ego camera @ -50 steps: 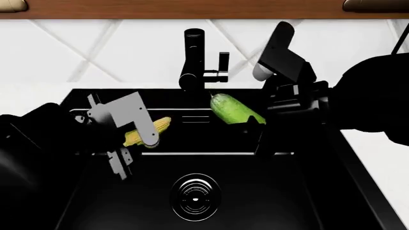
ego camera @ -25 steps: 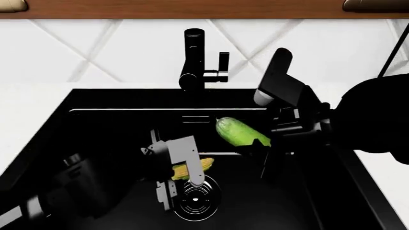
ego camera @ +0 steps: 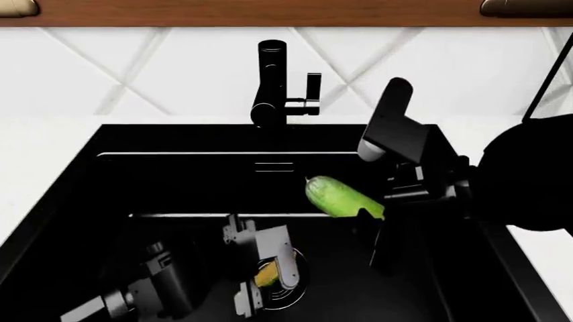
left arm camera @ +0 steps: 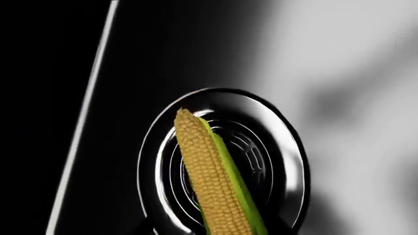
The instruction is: Pick up the fruits and vegetables and place them in the sink. Turn on the sink faucet to wash them. Then turn the sink off and put them in the tray.
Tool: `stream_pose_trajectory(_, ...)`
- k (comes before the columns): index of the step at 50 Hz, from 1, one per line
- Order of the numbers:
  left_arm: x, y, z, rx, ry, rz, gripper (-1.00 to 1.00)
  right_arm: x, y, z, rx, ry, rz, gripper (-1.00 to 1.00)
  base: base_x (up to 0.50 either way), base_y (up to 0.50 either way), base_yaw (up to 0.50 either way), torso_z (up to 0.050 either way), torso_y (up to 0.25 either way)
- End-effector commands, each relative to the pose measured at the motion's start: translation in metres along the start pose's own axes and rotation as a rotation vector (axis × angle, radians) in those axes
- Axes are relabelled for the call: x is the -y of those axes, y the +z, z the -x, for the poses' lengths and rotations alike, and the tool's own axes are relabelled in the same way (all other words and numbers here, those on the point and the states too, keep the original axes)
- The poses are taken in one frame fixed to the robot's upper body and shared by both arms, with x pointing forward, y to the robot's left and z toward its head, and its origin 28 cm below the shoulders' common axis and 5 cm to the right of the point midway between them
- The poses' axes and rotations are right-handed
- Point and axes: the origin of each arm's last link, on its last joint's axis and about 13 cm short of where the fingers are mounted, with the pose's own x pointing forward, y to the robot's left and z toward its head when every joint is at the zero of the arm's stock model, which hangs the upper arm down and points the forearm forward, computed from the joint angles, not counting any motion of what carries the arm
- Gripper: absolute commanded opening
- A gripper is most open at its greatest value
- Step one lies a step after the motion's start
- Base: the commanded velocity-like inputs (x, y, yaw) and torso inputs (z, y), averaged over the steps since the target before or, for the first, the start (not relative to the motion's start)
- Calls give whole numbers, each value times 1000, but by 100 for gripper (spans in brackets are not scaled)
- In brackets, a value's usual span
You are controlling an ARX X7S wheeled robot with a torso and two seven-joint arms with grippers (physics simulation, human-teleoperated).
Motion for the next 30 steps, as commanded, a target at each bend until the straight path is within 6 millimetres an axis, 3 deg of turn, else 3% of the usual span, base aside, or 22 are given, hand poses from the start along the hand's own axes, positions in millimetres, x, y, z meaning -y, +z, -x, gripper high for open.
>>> stream_pose_trajectory(1, 3, -8, -4, -14, 29, 37, 100, -2, 2, 3, 1, -10, 14, -100, 0, 0, 0, 0, 0)
stream_pose_trajectory(9, -36, -4, 45, 196, 270, 292, 100, 0, 1, -2, -1, -1, 16, -100, 0, 0, 0, 0, 0)
stream_pose_trajectory(12, -51, -9, 54, 242, 347, 371, 100, 1, 1, -4, 0, 7, 20, -100, 0, 0, 0, 0, 3)
stream_pose_trajectory(30, -88, -23, 105, 362, 643, 502, 100, 1, 0, -7, 11, 14, 23, -100, 0, 0, 0, 0, 0)
